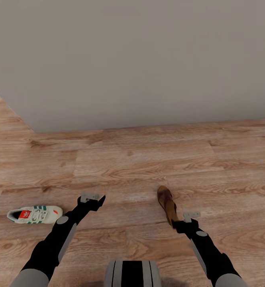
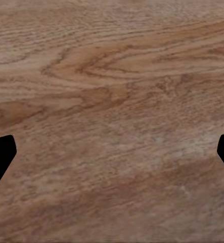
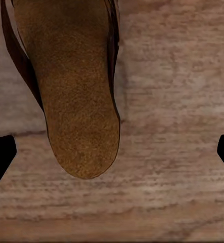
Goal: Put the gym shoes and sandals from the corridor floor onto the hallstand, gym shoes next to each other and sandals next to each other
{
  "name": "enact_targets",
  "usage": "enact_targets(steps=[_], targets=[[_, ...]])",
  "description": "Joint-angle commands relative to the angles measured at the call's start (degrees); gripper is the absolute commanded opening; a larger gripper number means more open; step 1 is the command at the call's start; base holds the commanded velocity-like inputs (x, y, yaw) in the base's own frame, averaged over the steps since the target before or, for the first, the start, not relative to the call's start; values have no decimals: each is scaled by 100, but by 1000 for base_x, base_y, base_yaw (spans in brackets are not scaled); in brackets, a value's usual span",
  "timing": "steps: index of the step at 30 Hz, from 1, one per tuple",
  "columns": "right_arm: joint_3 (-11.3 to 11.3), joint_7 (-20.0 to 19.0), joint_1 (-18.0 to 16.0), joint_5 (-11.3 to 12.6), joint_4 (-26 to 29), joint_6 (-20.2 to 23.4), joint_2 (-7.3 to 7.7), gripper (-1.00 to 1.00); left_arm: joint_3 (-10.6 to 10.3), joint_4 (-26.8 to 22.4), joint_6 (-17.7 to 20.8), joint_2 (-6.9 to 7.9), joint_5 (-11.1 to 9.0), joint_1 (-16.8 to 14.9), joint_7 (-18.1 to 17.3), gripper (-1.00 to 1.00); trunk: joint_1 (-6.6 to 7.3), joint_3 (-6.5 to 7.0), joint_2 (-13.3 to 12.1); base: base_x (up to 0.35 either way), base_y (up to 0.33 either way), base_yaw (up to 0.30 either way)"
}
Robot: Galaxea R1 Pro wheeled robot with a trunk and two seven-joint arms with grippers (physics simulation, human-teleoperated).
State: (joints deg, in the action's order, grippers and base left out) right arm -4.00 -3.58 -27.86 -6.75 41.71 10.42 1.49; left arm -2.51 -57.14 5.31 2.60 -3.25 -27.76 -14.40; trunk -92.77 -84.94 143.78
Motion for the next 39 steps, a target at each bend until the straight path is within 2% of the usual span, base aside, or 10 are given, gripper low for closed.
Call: enact_targets(steps=[1, 5, 18, 39], targets=[[-22, -38, 0, -60, 13, 32, -3, 100, -8, -8, 40, 4, -35, -1, -10, 100, -1, -36, 3, 0, 0, 58], [-22, -38, 0, -57, 13, 31, 0, 100, -11, -8, 40, 4, -35, -1, -10, 100, -12, -160, 8, 0, 0, 66], [-15, -38, 0, -56, 13, 32, 1, 100, -12, 6, 33, 4, -35, 0, -10, 100, -12, -273, 8, 0, 0, 70], [-13, -38, 0, -54, 20, 31, 1, 100, -13, 69, 23, 4, -35, -1, -1, 100, -12, -310, 8, 72, 0, 9]])
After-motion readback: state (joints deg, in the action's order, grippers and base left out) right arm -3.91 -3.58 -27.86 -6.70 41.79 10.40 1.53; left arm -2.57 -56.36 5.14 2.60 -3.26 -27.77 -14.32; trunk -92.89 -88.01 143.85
